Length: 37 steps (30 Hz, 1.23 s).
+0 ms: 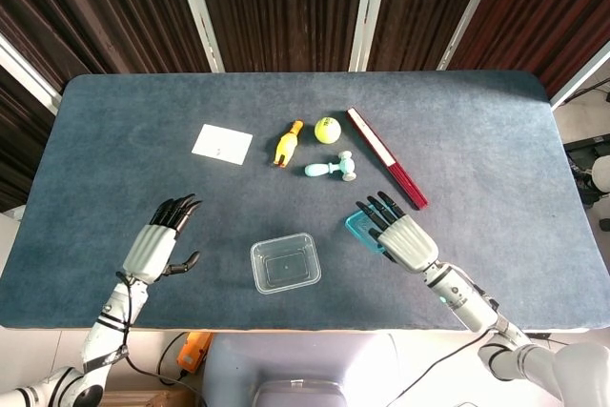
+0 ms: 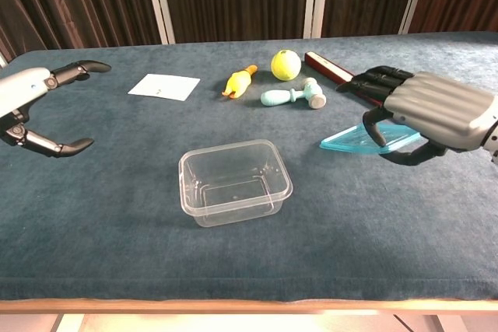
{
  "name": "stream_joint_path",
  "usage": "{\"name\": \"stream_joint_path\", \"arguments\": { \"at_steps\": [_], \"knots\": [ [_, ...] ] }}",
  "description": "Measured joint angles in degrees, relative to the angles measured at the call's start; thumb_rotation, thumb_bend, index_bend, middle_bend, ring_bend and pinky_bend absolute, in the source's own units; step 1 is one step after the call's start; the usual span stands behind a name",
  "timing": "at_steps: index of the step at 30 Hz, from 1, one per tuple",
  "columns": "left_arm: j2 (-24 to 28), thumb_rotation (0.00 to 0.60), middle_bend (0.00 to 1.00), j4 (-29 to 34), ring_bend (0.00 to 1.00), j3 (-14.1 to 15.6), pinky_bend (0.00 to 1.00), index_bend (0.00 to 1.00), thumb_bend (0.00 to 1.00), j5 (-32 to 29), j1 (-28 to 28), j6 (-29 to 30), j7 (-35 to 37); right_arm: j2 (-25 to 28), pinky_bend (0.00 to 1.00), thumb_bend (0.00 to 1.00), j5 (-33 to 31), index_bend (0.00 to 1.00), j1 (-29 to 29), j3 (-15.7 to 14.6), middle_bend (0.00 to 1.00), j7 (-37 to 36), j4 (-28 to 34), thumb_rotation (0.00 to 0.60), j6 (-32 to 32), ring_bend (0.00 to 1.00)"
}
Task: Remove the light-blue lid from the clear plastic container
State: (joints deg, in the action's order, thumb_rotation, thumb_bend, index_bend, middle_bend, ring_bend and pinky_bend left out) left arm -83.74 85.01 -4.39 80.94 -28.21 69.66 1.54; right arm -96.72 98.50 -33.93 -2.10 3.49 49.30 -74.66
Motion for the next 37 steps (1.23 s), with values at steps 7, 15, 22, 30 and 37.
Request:
{"name": "stream_joint_path", "arguments": {
  "at_steps": [7,15,22,30,37],
  "knots": [
    [4.05,0.600,0.00,2.01,0.00,0.57,0.01,0.00,0.32,-1.43,1.86,0.36,-2.76,3.74,0.00,0.07,-2.03,0.00,0.77,-0.76,0.00,-0.45,8.58,0.600,3.35,0.00],
    [7.63,0.600,0.00,2.18,0.00,4.28,0.01,0.00,0.33,0.61,7.99,5.72,0.21,17.81,0.00,0.06,-7.87,0.00,1.66,-2.29,0.00,1.56,31.87,0.600,11.45,0.00],
    [12.80,0.600,0.00,6.30,0.00,7.44,0.00,0.00,0.34,0.37,13.29,10.31,-8.43,28.48,0.00,0.06,-11.62,0.00,9.21,-3.25,0.00,13.79,43.89,0.600,3.58,0.00],
    [11.41,0.600,0.00,3.09,0.00,8.77,0.00,0.00,0.35,2.58,23.00,24.73,-11.76,29.18,0.00,0.06,-13.99,0.00,26.70,-3.97,0.00,13.01,43.81,0.600,-19.26,0.00],
    [10.81,0.600,0.00,1.52,0.00,8.42,0.00,0.00,0.35,4.51,23.82,23.76,-10.62,29.03,0.00,0.06,-14.43,0.00,31.21,-2.42,0.00,8.41,41.44,0.600,-22.41,0.00]
  ]
}}
